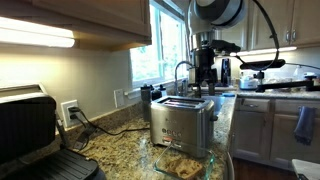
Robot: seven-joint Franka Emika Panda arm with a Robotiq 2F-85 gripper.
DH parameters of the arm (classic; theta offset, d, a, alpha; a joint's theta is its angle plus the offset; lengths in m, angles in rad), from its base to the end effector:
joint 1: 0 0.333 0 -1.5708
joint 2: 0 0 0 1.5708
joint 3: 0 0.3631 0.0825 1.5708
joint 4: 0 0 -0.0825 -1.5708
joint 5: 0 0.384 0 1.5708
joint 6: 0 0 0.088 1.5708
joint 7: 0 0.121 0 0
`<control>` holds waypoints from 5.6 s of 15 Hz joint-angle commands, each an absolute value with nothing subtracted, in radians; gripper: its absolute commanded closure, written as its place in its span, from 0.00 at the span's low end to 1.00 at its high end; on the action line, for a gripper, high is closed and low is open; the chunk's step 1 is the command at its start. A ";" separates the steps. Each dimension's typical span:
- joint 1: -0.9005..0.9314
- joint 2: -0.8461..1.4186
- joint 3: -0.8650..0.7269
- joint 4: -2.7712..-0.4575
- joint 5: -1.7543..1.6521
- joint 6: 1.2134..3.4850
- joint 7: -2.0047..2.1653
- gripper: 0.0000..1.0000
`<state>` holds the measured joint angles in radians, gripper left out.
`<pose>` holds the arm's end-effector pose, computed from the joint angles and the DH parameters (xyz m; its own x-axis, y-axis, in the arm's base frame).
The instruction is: Put a slice of bread in the toaster and push the toaster lever down
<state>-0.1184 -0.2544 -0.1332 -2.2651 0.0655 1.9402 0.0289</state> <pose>0.4370 -0.1103 0.4887 0.9533 -0.2922 -0.0767 -0.2985 -0.9501 -0.0903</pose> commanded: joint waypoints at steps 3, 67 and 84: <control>-0.131 -0.326 -0.134 -2.331 0.017 1.937 0.005 0.00; -0.147 -0.320 -0.208 -2.406 -0.051 2.058 -0.224 0.00; -0.141 -0.281 -0.200 -2.385 -0.051 2.032 -0.203 0.00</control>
<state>-0.1343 -0.2821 -0.2065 -2.3861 -0.0529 2.0339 -0.2012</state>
